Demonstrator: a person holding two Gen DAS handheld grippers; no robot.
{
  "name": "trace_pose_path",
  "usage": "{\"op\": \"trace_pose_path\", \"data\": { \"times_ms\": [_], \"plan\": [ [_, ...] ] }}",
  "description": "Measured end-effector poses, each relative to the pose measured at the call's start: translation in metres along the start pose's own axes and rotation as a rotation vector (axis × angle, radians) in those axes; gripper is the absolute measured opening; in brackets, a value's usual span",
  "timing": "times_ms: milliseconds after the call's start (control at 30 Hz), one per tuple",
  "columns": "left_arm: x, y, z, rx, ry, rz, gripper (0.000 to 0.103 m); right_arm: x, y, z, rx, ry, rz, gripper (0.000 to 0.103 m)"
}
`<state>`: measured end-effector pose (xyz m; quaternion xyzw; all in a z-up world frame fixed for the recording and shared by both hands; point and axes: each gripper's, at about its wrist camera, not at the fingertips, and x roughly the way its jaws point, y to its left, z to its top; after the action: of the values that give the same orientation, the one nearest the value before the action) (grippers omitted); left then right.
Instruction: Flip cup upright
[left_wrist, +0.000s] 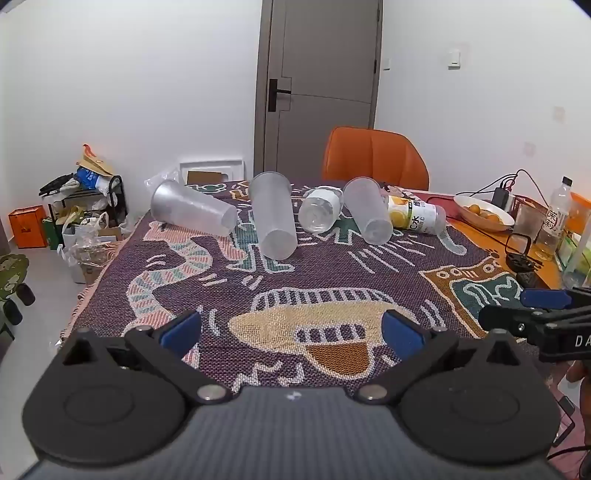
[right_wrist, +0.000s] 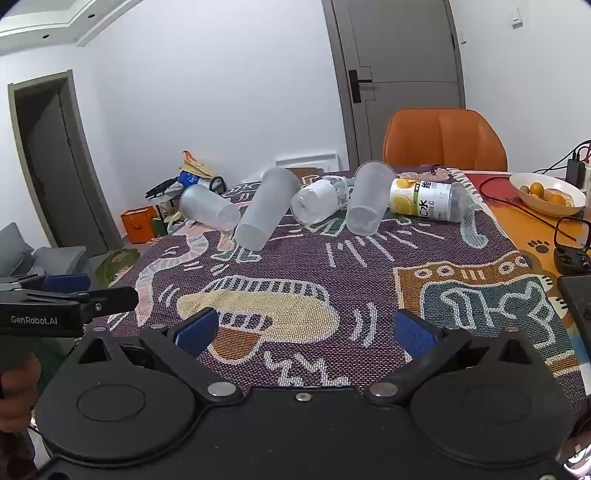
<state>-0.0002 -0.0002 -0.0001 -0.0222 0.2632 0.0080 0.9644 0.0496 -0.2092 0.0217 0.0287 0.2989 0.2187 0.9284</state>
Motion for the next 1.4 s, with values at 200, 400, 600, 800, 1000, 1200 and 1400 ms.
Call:
{"op": "trace_pose_path", "data": {
  "times_ms": [200, 400, 600, 800, 1000, 1200, 1400],
  "plan": [
    [-0.0006, -0.0014, -0.0004, 0.004, 0.002, -0.005, 0.103, -0.0004, 0.0002, 0.0002, -0.004, -0.007, -0.004, 0.103],
    [-0.0024, 0.0033, 0.0000, 0.000, 0.001, -0.004, 0.103, 0.0000, 0.0004, -0.0001, -0.009, -0.007, -0.003, 0.103],
    [-0.0038, 0.0006, 0.0001, -0.001, 0.000, -0.004, 0.103, -0.0005, 0.0008, 0.0004, -0.010, -0.008, -0.004, 0.103],
    [-0.0020, 0.0005, 0.0007, -0.001, 0.001, -0.001, 0.103, -0.0008, 0.0007, 0.0006, -0.009, -0.008, -0.004, 0.103],
    [-0.0019, 0.0010, 0.0006, -0.001, 0.000, -0.003, 0.103, -0.0010, 0.0009, 0.0005, -0.009, -0.009, -0.004, 0.103],
    [-0.0018, 0.0008, 0.0004, -0.001, 0.000, -0.003, 0.103, -0.0011, 0.0007, 0.0007, -0.010, -0.009, -0.004, 0.103],
    [-0.0017, 0.0006, 0.0003, -0.002, -0.001, -0.002, 0.103, -0.0014, 0.0000, 0.0008, -0.010, -0.010, -0.004, 0.103]
  ]
}}
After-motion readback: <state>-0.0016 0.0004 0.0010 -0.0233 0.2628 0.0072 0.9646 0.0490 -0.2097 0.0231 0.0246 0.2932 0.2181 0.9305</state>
